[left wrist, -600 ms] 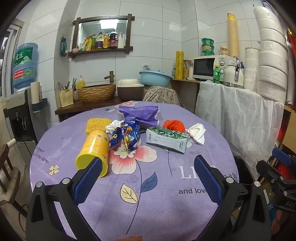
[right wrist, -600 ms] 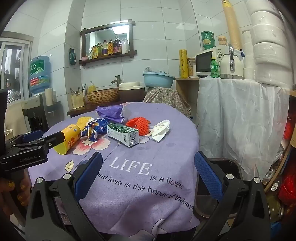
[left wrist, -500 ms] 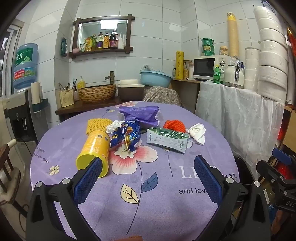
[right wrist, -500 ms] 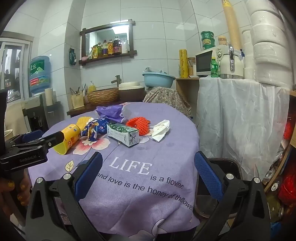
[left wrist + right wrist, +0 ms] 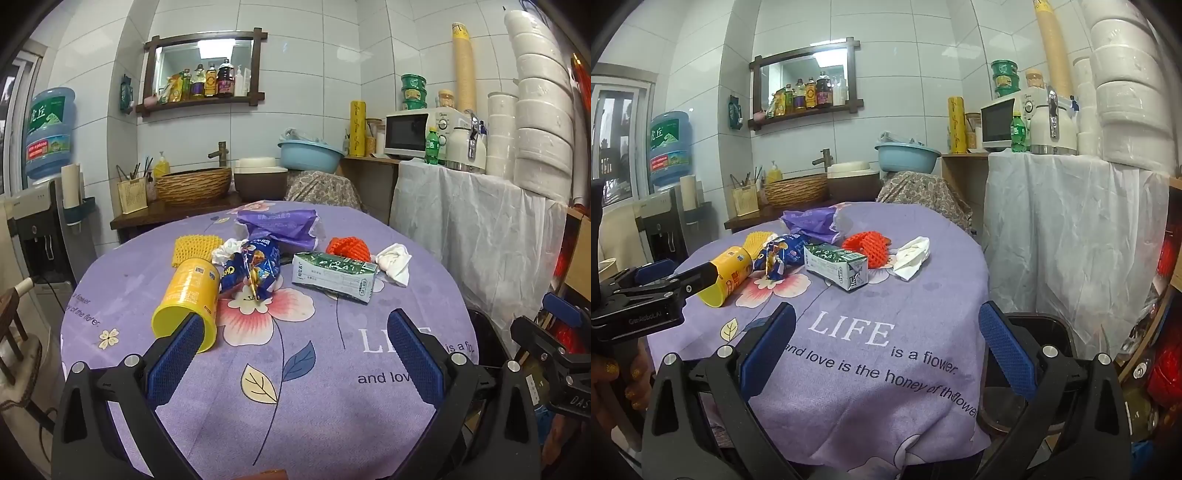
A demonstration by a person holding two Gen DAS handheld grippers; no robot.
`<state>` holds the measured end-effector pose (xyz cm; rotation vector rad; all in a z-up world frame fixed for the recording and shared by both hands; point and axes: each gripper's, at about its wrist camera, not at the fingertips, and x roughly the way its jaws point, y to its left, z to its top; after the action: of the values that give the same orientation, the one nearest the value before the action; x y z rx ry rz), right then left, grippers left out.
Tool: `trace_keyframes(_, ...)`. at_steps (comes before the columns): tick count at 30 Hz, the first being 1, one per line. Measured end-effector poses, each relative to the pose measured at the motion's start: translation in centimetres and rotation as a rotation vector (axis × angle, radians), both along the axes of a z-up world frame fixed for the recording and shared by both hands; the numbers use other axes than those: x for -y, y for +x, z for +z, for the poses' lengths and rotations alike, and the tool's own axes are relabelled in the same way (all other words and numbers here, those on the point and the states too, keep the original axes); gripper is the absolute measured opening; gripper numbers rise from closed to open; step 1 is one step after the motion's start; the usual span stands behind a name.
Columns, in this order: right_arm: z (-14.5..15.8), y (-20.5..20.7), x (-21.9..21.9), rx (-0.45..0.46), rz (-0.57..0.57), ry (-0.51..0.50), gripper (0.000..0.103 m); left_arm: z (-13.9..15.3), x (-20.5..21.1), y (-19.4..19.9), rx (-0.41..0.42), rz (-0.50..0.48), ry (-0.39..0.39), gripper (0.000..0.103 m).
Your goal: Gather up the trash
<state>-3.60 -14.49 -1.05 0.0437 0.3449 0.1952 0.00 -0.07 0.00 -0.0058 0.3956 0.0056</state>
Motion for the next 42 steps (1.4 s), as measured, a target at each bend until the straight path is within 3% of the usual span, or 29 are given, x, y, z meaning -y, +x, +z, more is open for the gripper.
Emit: trace_keyframes(42, -0.54, -0.04, 0.01, -0.015, 0.005, 0.011, 0.098, -0.58, 0.44, -0.20, -0.005, -0.012, 0.009, 0.098)
